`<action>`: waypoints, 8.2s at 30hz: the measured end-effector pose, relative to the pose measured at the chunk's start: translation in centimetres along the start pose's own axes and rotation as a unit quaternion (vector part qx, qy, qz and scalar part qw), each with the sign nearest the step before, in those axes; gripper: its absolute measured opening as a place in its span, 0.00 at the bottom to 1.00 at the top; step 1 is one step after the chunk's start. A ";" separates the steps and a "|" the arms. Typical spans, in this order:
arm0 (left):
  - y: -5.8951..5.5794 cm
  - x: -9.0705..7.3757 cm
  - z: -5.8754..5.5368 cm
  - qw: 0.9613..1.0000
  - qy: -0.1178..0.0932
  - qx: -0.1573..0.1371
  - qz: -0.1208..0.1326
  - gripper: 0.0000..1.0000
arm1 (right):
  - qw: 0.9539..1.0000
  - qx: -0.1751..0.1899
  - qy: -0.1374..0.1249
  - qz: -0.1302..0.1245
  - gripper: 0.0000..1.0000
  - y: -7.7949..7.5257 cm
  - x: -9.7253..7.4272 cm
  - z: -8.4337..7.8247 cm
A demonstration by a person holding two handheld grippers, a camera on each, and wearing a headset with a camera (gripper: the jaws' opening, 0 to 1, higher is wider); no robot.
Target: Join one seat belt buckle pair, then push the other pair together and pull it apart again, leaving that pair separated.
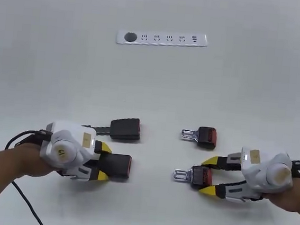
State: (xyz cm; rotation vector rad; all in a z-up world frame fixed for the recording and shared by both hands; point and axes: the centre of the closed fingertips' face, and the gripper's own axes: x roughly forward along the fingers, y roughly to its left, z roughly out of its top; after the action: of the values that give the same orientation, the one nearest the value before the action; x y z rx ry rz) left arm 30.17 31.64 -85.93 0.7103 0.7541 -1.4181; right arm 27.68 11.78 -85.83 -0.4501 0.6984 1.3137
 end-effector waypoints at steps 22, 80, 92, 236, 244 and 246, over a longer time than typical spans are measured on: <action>0.1 0.0 -0.1 1.000 0.009 -0.005 0.000 0.35 | 0.999 0.019 -0.037 -0.014 0.37 0.0 2.4 2.3; 0.0 0.0 0.0 1.000 0.014 -0.001 0.000 0.34 | 0.998 0.021 -0.064 0.018 0.36 0.6 9.4 9.0; 0.0 0.1 -0.1 0.999 0.023 0.021 -0.017 0.34 | 0.998 0.020 -0.060 0.015 0.36 1.2 10.6 10.2; 8.0 -2.9 5.5 0.993 -0.085 -0.072 0.035 0.71 | 0.995 0.034 -0.042 -0.087 0.73 -9.8 -1.4 4.0; 8.6 -0.9 4.6 0.995 -0.065 -0.077 0.017 0.65 | 0.996 0.048 -0.026 -0.068 0.70 -10.1 -1.6 2.4; 8.7 -0.5 4.2 0.995 -0.059 -0.081 0.012 0.64 | 0.996 0.055 -0.024 -0.062 0.68 -10.1 -1.5 2.2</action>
State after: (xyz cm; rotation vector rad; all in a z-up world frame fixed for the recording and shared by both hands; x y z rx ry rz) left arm 39.05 28.85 -83.13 0.5042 0.7561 -1.3469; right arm 37.78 9.93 -84.06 -0.3650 0.6888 1.1595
